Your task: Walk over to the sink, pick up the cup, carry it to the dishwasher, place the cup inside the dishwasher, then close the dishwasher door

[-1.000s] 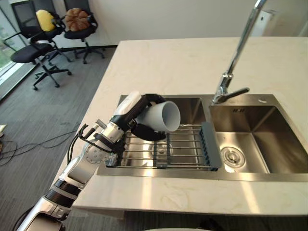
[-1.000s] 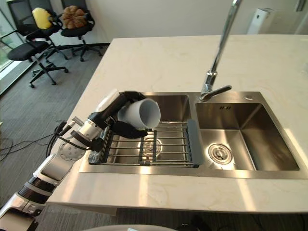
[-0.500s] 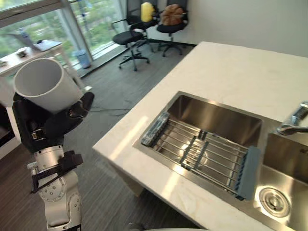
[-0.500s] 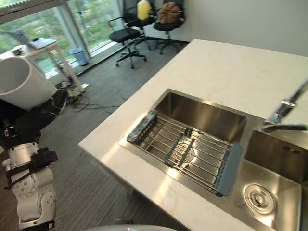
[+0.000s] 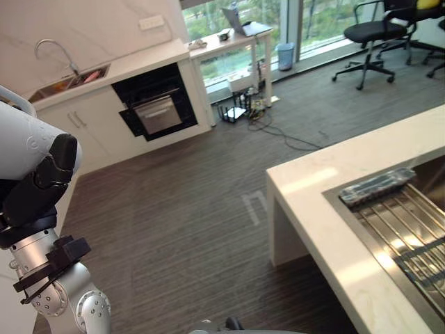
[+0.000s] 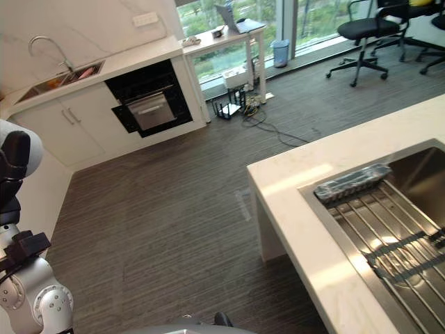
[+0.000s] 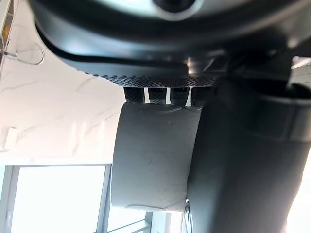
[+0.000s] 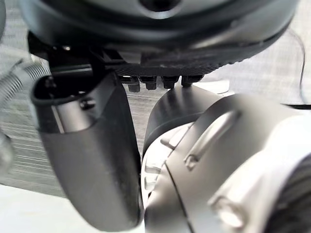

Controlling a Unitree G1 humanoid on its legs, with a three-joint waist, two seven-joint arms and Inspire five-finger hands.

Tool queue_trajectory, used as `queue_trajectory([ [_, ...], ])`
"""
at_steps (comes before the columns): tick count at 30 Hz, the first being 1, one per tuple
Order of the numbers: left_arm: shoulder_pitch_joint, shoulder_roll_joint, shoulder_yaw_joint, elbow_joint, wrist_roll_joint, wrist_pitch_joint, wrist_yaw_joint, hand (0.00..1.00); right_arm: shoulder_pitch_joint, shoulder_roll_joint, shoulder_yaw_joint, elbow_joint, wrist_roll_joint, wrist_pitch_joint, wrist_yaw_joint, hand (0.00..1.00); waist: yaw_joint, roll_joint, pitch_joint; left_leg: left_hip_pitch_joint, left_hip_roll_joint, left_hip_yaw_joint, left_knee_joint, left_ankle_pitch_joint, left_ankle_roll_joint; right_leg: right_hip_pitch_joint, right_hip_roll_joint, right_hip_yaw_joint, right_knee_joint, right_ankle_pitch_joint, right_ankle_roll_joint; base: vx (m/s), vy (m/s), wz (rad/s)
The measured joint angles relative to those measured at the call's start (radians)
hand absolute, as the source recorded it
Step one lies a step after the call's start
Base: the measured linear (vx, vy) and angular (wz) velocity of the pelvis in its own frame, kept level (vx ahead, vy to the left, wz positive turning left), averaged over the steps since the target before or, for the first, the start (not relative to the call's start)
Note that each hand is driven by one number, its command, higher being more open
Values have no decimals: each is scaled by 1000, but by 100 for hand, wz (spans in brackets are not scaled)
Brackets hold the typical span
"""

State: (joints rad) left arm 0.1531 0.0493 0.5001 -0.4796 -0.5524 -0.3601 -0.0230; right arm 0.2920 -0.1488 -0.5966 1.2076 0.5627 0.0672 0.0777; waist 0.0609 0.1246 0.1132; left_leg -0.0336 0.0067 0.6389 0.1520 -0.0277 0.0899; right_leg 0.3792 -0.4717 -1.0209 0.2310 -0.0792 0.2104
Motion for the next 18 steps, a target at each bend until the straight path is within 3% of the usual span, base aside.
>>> queue_trajectory([
  [2,18,-39,-11,0,24,21,-13,0,-8,-4,-27,-11,-43,9,-15,100,0,-1,0,-4,-35,-30,-11,-24,9,0,-36,4,49,32,-45,69,180,58],
  [3,30,-64,-42,2,28,27,-28,0,0,-4,-28,-32,-63,7,-17,100,-3,-1,1,-1,-62,-67,-33,-25,16,-15,-67,38,122,51,-120,96,185,114],
  [4,42,-86,-108,9,37,34,-52,0,5,-3,-29,-65,-86,3,-18,100,-11,-1,1,1,-96,-147,-63,-19,28,-67,-95,168,254,106,-268,138,208,141],
  [5,42,-85,-143,14,37,41,-61,0,3,1,-29,-77,-99,-1,-18,100,-18,-4,3,1,-108,-198,-74,-12,39,-102,-92,262,318,143,-305,149,168,206],
  [6,28,-68,-216,44,30,39,-87,0,-10,24,-26,-96,-109,-14,-16,100,-41,-6,11,1,-128,-307,-85,2,49,-159,-16,470,390,44,-231,129,97,252],
  [7,0,-46,-297,116,21,41,-110,0,-20,51,-10,-106,-106,-24,-12,100,-56,-16,18,2,-144,-418,-100,18,49,-210,102,628,408,-58,-196,76,37,265],
  [8,-15,-36,-338,155,20,44,-114,0,-23,63,7,-116,-95,-26,-11,100,-59,-24,23,7,-152,-460,-107,21,44,-239,151,698,417,-95,-188,116,-7,260],
  [9,-25,-20,-414,225,21,53,-115,0,-37,79,41,-124,-72,-26,-8,100,-62,-38,33,27,-161,-511,-116,20,44,-292,228,791,421,-147,-158,130,-6,183],
  [11,-15,-18,-483,305,27,70,-114,0,-61,88,92,-135,-55,-27,-4,100,-55,-45,37,59,-165,-541,-111,-2,55,-374,270,853,409,-185,-126,259,15,160],
  [13,3,-18,-526,332,41,94,-121,0,-78,96,147,-154,-54,-28,12,100,-50,-52,41,94,-168,-571,-60,-56,71,-459,288,933,356,-188,-121,388,-4,119],
  [15,6,-13,-569,331,31,103,-169,0,-76,99,156,-170,-40,-18,23,100,-55,-51,32,104,-165,-656,11,-96,81,-527,348,1042,325,-188,-122,336,-67,124],
  [16,6,0,-602,327,13,122,-239,0,-69,99,190,-175,-33,-12,10,100,-71,-63,15,98,-161,-698,39,-119,51,-567,376,1095,315,-181,-129,323,-92,190],
  [17,5,19,-643,317,12,143,-297,0,-61,104,210,-179,-32,-10,5,100,-82,-83,2,114,-156,-692,41,-135,23,-573,365,1056,278,-165,-114,347,-93,190],
  [18,6,24,-664,315,14,151,-327,0,-58,108,209,-178,-32,-4,0,100,-76,-94,-4,134,-154,-679,31,-136,22,-572,365,1037,246,-146,-110,402,-98,156],
])
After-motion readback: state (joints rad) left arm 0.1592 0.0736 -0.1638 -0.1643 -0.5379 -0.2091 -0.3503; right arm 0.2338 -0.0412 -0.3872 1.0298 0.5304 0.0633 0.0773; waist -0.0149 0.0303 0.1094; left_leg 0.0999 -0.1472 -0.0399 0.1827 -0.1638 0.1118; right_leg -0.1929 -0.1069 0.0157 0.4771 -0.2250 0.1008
